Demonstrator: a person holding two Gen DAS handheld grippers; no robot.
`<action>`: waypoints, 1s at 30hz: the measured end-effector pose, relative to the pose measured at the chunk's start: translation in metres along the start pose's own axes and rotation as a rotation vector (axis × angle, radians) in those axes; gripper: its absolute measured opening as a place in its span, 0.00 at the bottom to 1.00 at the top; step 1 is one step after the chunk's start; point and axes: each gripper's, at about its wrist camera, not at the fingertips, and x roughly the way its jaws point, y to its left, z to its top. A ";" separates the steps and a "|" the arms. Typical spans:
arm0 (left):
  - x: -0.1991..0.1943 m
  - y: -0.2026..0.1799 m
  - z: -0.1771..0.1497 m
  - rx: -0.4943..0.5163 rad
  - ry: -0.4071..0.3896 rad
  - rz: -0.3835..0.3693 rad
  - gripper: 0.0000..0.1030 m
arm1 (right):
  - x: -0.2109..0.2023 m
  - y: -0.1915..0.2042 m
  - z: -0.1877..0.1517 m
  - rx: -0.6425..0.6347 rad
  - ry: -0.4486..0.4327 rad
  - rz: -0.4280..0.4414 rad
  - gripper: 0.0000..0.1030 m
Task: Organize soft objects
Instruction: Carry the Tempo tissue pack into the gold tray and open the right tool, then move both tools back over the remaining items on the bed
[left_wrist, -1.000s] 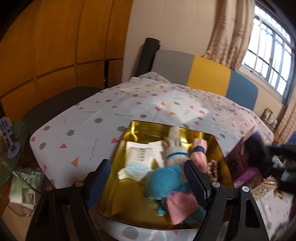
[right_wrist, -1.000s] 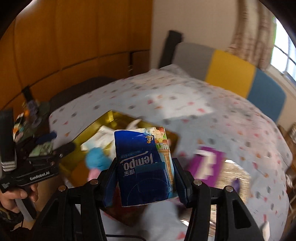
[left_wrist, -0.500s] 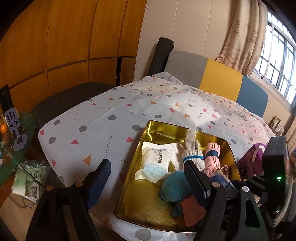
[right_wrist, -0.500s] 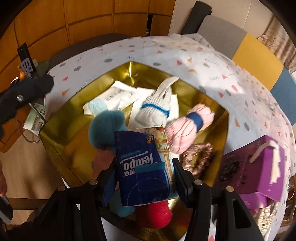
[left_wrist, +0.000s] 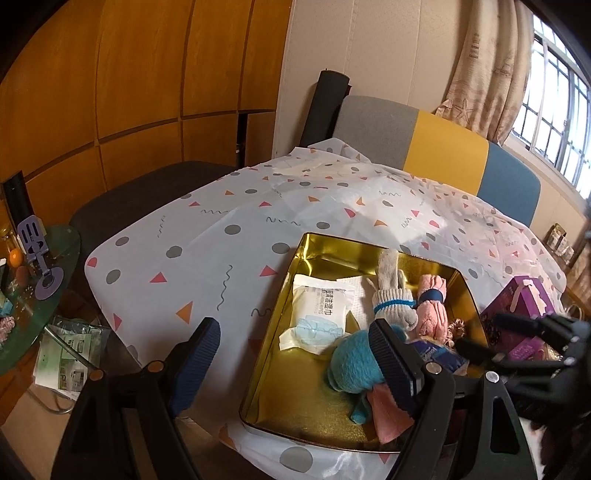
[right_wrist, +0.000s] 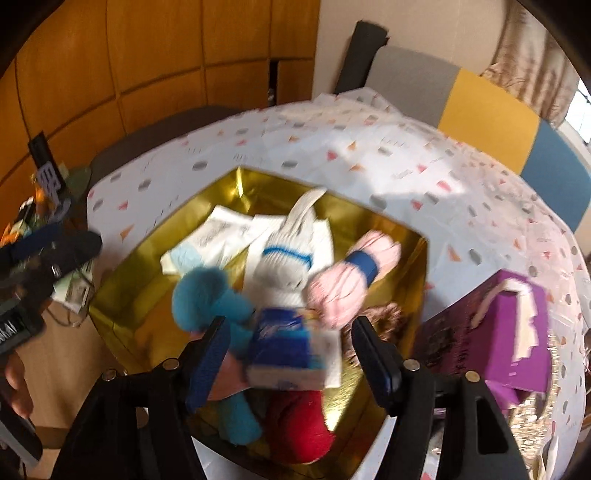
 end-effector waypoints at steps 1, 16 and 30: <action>0.000 0.000 0.000 0.001 0.000 0.001 0.81 | -0.005 -0.003 0.001 0.008 -0.016 -0.009 0.67; -0.009 -0.036 -0.005 0.093 0.008 -0.048 0.81 | -0.084 -0.067 -0.021 0.133 -0.199 -0.049 0.67; -0.039 -0.136 -0.018 0.347 0.009 -0.298 0.81 | -0.129 -0.203 -0.110 0.420 -0.171 -0.233 0.67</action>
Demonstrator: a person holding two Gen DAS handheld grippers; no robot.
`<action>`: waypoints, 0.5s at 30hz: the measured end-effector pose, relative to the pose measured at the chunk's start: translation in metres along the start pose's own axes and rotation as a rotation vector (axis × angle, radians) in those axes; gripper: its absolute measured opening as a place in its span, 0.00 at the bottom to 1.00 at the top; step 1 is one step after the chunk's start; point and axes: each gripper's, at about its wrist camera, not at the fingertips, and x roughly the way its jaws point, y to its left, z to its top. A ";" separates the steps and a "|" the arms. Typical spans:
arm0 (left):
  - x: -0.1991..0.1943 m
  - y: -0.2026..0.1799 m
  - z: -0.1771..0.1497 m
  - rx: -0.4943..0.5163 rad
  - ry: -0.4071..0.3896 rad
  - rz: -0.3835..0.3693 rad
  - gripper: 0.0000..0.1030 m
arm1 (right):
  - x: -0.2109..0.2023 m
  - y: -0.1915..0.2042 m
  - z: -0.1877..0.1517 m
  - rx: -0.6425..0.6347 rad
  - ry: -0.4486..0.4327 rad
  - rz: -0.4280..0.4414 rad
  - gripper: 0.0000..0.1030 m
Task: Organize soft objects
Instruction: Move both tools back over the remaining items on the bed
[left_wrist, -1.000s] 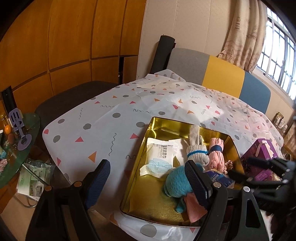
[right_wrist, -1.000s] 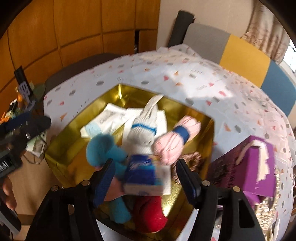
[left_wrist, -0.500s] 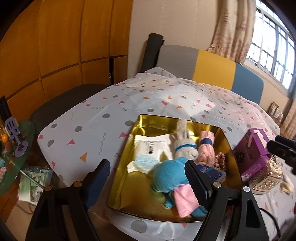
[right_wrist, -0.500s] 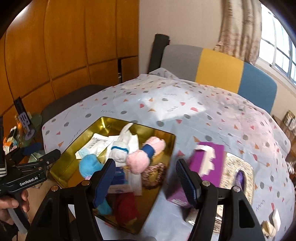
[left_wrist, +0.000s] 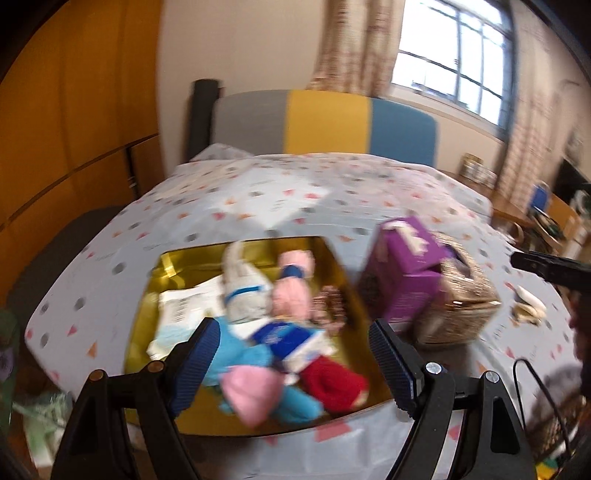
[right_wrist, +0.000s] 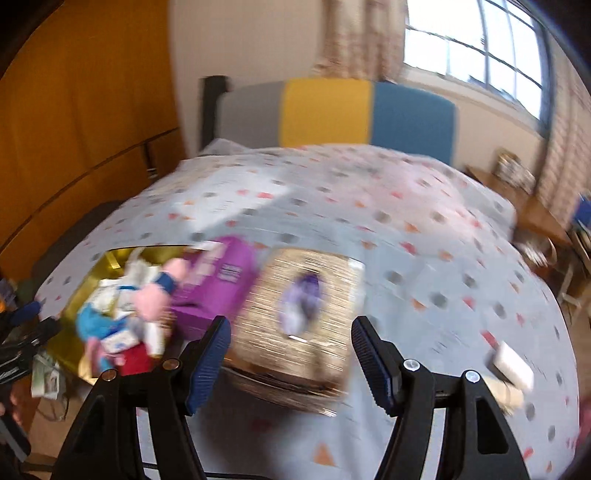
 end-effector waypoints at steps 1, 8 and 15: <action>0.000 -0.007 0.001 0.012 -0.003 -0.017 0.81 | -0.001 -0.018 -0.003 0.033 0.013 -0.025 0.67; -0.002 -0.062 0.015 0.116 -0.015 -0.162 0.81 | -0.009 -0.143 -0.030 0.347 0.108 -0.147 0.67; 0.005 -0.120 0.023 0.229 0.006 -0.274 0.81 | -0.022 -0.261 -0.062 0.698 0.113 -0.240 0.67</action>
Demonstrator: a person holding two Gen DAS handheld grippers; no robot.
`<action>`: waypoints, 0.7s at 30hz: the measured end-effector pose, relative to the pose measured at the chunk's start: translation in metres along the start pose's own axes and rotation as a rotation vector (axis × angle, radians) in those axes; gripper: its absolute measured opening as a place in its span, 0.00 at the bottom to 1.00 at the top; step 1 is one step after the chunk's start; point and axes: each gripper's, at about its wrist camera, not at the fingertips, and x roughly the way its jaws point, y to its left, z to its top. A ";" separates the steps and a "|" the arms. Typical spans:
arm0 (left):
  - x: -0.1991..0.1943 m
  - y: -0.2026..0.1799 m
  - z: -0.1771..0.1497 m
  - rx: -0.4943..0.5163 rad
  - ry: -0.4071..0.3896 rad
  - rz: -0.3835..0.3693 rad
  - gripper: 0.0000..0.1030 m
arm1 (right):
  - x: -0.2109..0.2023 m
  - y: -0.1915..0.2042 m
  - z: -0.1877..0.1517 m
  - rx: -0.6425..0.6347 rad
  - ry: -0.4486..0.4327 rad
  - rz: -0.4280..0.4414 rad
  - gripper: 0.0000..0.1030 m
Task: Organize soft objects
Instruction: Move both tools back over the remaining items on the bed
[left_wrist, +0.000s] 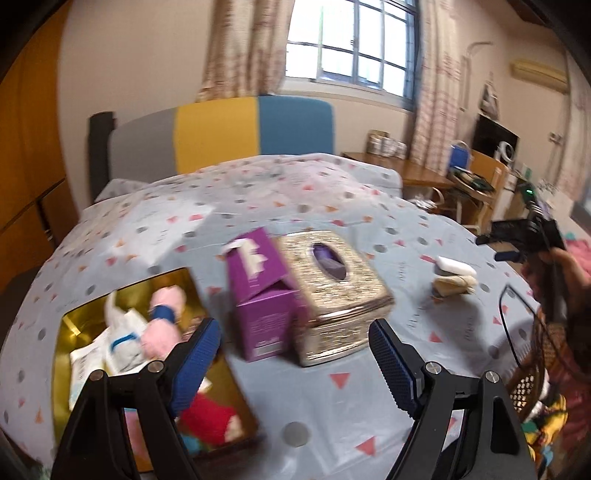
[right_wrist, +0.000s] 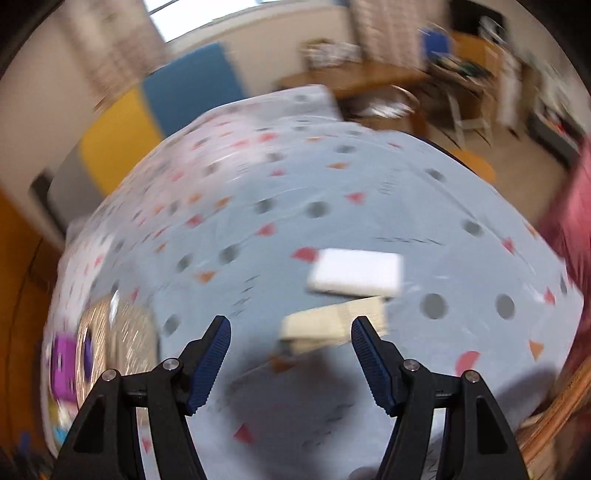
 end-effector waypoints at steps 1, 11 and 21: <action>0.003 -0.005 0.002 0.010 0.004 -0.012 0.81 | 0.005 -0.016 0.007 0.051 0.003 -0.017 0.67; 0.035 -0.058 0.015 0.115 0.058 -0.090 0.81 | 0.078 -0.067 0.021 0.224 0.170 -0.058 0.67; 0.070 -0.112 0.030 0.243 0.107 -0.178 0.81 | 0.083 -0.041 0.006 0.129 0.264 0.111 0.68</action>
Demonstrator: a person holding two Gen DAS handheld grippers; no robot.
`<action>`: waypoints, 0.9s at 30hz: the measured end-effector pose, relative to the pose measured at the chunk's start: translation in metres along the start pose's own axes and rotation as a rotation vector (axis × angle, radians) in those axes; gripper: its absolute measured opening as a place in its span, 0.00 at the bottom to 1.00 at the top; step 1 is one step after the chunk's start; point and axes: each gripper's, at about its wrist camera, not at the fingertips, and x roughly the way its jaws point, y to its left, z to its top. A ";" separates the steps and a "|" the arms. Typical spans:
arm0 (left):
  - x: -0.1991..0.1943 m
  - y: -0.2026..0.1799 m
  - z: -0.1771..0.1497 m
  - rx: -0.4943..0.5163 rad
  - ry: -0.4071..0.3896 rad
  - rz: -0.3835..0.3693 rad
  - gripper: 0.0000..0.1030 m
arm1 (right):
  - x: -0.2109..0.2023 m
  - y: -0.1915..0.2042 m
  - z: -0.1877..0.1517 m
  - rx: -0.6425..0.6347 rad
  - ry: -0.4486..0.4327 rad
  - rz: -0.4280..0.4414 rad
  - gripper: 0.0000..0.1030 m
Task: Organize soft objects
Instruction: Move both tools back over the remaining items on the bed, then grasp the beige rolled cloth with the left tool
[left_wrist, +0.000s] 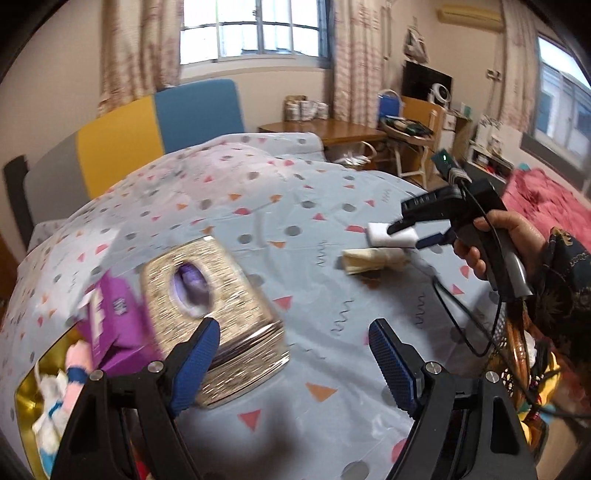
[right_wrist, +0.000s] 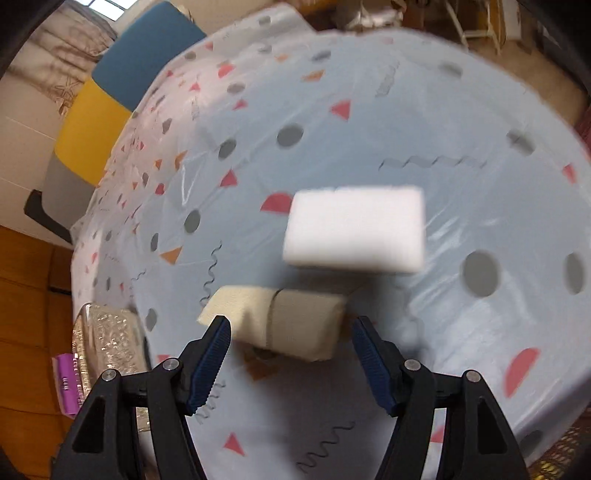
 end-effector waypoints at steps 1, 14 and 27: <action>0.007 -0.006 0.005 0.012 0.008 -0.011 0.81 | -0.006 -0.004 0.000 0.016 -0.025 0.005 0.68; 0.136 -0.053 0.055 -0.130 0.240 -0.214 0.69 | -0.079 -0.041 -0.011 0.168 -0.499 0.143 0.68; 0.239 -0.072 0.072 -0.407 0.415 -0.277 0.65 | -0.074 -0.050 -0.007 0.225 -0.474 0.249 0.68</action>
